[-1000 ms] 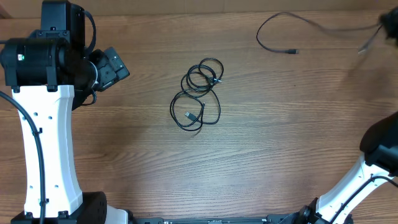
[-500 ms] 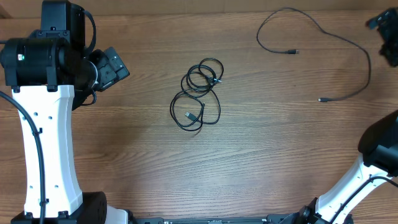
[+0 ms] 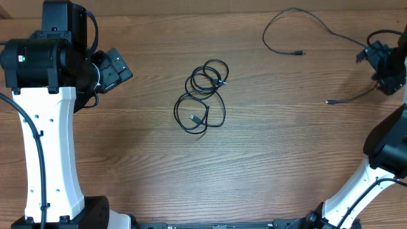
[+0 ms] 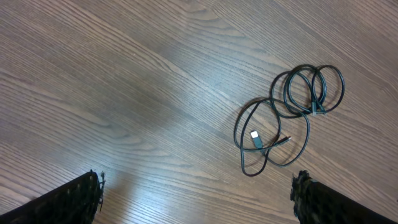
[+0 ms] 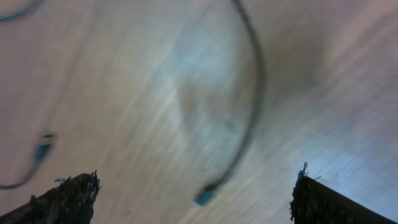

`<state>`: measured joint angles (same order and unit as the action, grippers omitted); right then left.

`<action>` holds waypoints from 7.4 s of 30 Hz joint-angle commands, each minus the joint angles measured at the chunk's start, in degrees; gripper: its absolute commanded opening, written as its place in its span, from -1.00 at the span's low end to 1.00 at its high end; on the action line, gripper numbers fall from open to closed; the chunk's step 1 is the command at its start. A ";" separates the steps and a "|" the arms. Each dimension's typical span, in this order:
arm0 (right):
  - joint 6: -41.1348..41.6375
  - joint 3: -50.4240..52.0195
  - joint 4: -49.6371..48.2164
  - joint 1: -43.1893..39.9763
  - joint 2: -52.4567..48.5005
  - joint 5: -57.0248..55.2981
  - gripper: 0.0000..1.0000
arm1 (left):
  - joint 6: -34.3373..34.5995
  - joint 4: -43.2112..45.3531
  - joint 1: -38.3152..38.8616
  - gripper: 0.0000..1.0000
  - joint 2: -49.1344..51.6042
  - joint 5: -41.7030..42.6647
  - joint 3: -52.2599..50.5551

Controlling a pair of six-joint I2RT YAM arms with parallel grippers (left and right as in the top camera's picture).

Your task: Untangle cables

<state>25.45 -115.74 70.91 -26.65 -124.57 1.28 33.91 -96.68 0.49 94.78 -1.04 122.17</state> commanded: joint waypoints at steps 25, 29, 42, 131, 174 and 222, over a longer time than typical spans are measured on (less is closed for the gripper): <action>0.22 0.20 6.34 0.02 0.13 11.58 1.00 | -1.14 -0.11 -0.09 0.99 0.35 0.02 -0.26; 0.24 0.20 5.90 0.02 0.13 11.21 1.00 | -1.14 -0.11 -0.09 0.99 0.37 0.02 -0.26; 1.73 0.24 12.68 0.02 0.11 -3.13 1.00 | -1.14 -0.11 -0.09 0.99 0.35 0.02 -0.26; 10.12 5.40 6.86 2.27 -7.54 -4.09 0.65 | -0.50 2.27 -0.09 0.99 0.35 1.07 -0.26; 19.30 -17.84 -27.54 -0.20 -7.54 12.59 0.13 | -0.52 2.40 -0.11 0.99 0.37 0.79 -0.26; -1.92 -16.61 -0.26 -4.70 -11.19 -9.77 1.00 | -0.52 3.91 -0.09 0.99 0.37 0.48 -0.26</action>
<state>29.95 -132.62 71.33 -32.08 -133.60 -10.72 33.93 -93.38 0.49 94.83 -0.60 122.17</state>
